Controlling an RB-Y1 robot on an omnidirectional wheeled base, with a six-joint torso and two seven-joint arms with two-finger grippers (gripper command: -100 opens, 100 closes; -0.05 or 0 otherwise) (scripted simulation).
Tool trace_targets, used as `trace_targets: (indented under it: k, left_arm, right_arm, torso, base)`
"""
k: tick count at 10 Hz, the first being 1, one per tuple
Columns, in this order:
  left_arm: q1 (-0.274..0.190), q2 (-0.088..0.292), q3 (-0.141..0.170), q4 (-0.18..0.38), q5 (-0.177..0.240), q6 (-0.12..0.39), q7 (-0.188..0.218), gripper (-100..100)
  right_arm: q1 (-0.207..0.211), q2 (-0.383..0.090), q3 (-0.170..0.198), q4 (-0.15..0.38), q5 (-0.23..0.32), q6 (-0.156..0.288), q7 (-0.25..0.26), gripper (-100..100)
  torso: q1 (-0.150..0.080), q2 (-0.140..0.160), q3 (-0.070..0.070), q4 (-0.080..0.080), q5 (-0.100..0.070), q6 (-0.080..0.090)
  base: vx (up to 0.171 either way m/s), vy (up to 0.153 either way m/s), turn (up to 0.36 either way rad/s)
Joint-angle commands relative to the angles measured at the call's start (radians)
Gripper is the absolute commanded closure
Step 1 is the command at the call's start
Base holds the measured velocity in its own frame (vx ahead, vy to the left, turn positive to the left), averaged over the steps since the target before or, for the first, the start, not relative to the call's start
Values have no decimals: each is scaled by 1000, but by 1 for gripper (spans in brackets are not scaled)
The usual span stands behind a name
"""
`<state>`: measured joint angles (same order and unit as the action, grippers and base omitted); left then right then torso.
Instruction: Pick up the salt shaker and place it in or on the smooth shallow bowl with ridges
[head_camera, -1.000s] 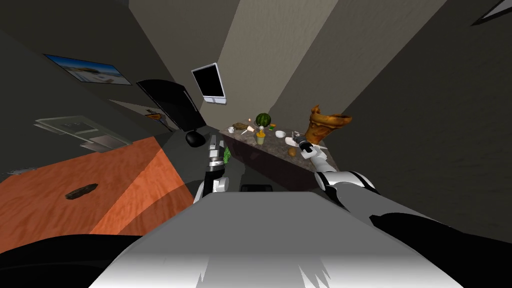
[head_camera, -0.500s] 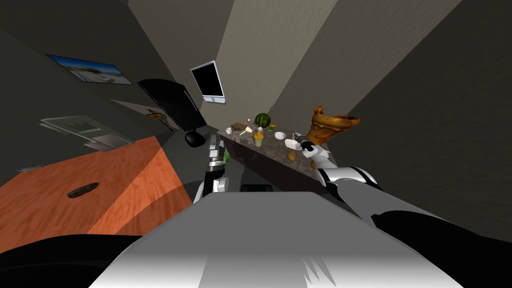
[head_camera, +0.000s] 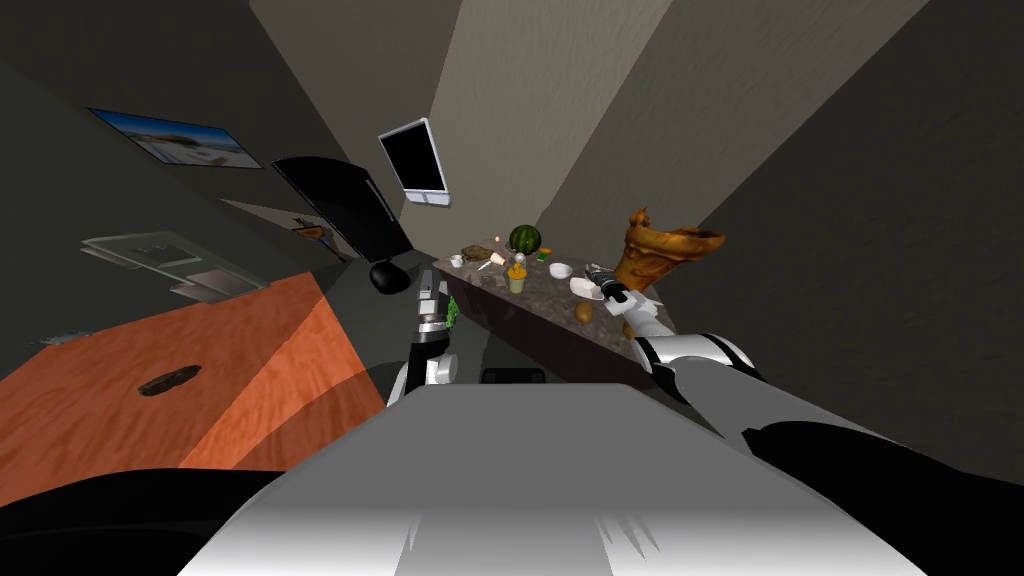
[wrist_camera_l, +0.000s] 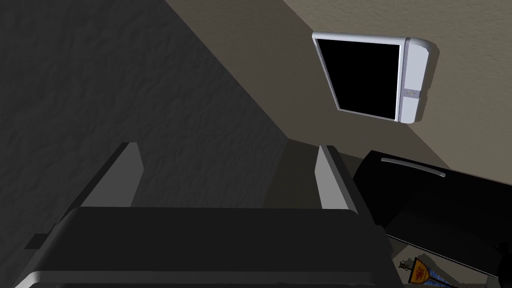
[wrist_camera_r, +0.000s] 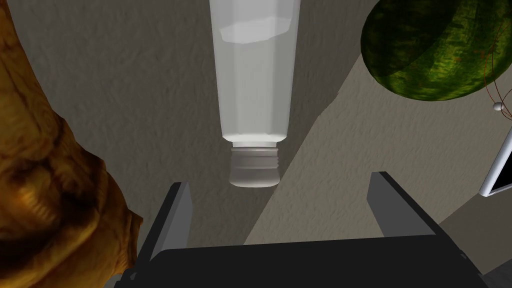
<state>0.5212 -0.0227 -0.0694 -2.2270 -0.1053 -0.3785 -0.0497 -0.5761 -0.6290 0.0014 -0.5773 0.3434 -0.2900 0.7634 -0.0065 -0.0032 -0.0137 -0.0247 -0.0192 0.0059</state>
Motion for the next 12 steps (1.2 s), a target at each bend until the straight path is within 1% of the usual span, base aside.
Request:
trace_targets:
  k: [1,2,3,4,6,9,12]
  left_arm:
    - [0,0,0,0,0,0,0,0]
    - [0,0,0,0,0,0,0,0]
    - [0,0,0,0,0,0,0,0]
    - [0,0,0,0,0,0,0,0]
    - [0,0,0,0,0,0,0,0]
    - [0,0,0,0,0,0,0,0]
    - [0,0,0,0,0,0,0,0]
  right_arm:
    - [0,0,0,0,0,0,0,0]
    - [-2,-28,8,3,-4,4,-21,-100]
    - [-2,-28,8,3,-4,4,-21,-100]
    - [-5,-55,17,6,-7,8,-42,-100]
    - [-5,-55,17,6,-7,8,-42,-100]
    - [-12,-138,42,15,-18,19,-105,-100]
    - [-20,-220,68,24,-29,31,-168,-100]
  torso:
    - [0,0,0,0,0,0]
    - [0,0,0,0,0,0]
    - [1,2,1,0,0,0]
    - [1,2,1,0,0,0]
    - [1,3,2,1,0,0]
    - [2,3,2,1,0,-1]
    - [3,5,3,1,1,0]
  base:
    - [0,0,0]
    - [-28,19,113]
    - [-36,18,78]
    - [-45,23,124]
    - [-26,12,16]
    - [-52,25,162]
    - [-75,53,168]
